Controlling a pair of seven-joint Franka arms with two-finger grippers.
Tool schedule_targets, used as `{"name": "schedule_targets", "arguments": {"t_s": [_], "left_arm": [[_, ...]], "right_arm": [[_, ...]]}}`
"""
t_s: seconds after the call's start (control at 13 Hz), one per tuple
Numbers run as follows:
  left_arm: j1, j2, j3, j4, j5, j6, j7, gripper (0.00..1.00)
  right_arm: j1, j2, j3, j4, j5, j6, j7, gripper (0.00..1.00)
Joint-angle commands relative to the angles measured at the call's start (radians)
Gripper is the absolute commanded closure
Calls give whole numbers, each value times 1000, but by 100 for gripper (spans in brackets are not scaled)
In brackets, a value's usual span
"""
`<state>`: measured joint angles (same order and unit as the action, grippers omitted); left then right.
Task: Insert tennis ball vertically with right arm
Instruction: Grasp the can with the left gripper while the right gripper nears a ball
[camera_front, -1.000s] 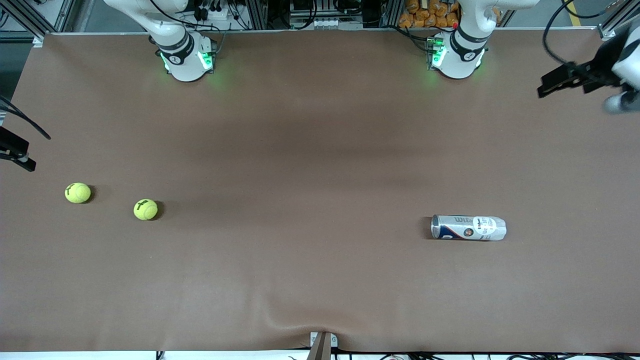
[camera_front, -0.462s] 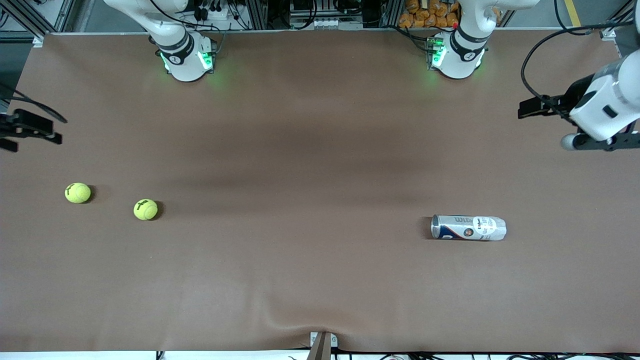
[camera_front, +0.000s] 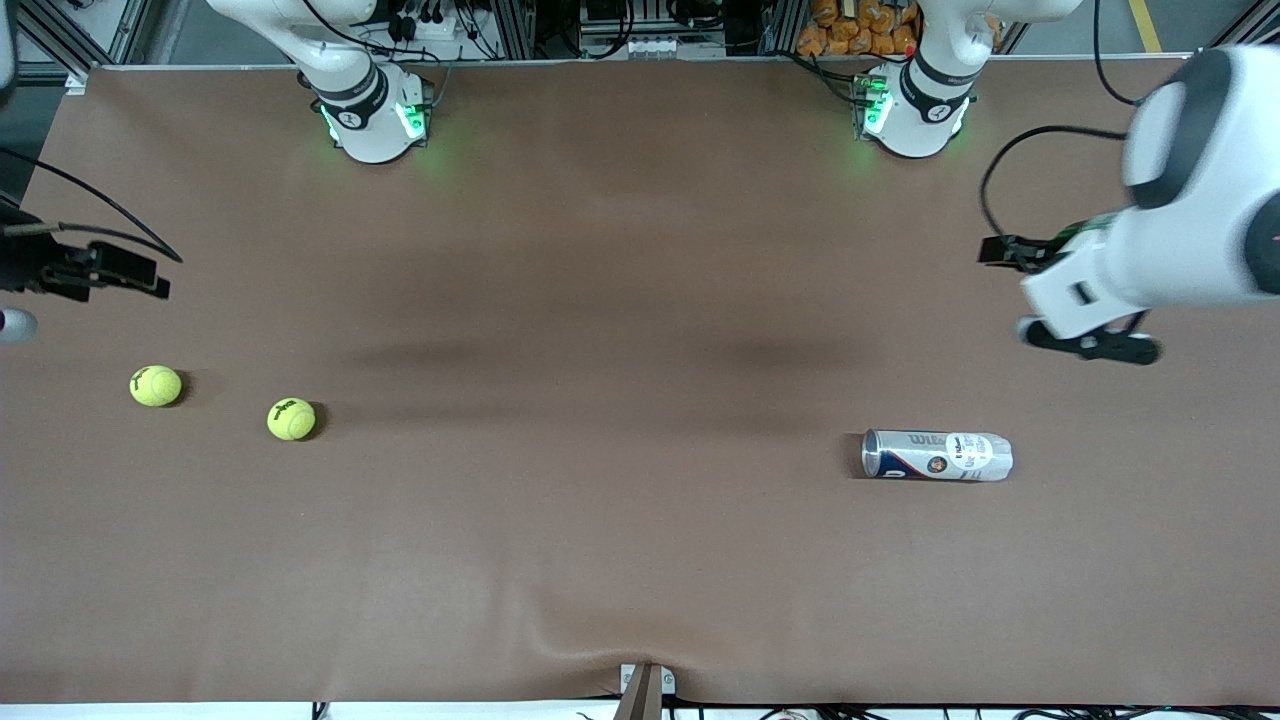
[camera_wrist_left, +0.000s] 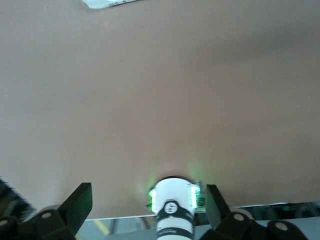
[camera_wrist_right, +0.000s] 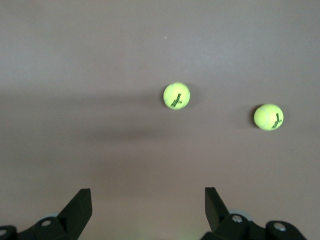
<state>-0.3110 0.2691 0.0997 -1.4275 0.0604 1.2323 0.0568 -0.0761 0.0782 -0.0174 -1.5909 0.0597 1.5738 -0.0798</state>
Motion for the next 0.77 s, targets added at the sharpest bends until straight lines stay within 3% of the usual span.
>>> {"name": "schedule_targets", "arguments": {"t_s": [0.0, 0.23, 0.54, 0.69], "left_arm": [[-62, 48, -5, 15, 105, -1, 87, 0], [-103, 111, -17, 15, 225, 33, 234, 0], [-96, 197, -18, 12, 236, 137, 418, 0], [-94, 242, -18, 12, 278, 183, 513, 0]], "right_arm": [[-21, -112, 7, -262, -1, 187, 11, 0], [-37, -57, 7, -302, -1, 256, 5, 0], [-36, -12, 10, -270, -9, 301, -8, 0], [-31, 0, 8, -303, -8, 363, -8, 0]]}}
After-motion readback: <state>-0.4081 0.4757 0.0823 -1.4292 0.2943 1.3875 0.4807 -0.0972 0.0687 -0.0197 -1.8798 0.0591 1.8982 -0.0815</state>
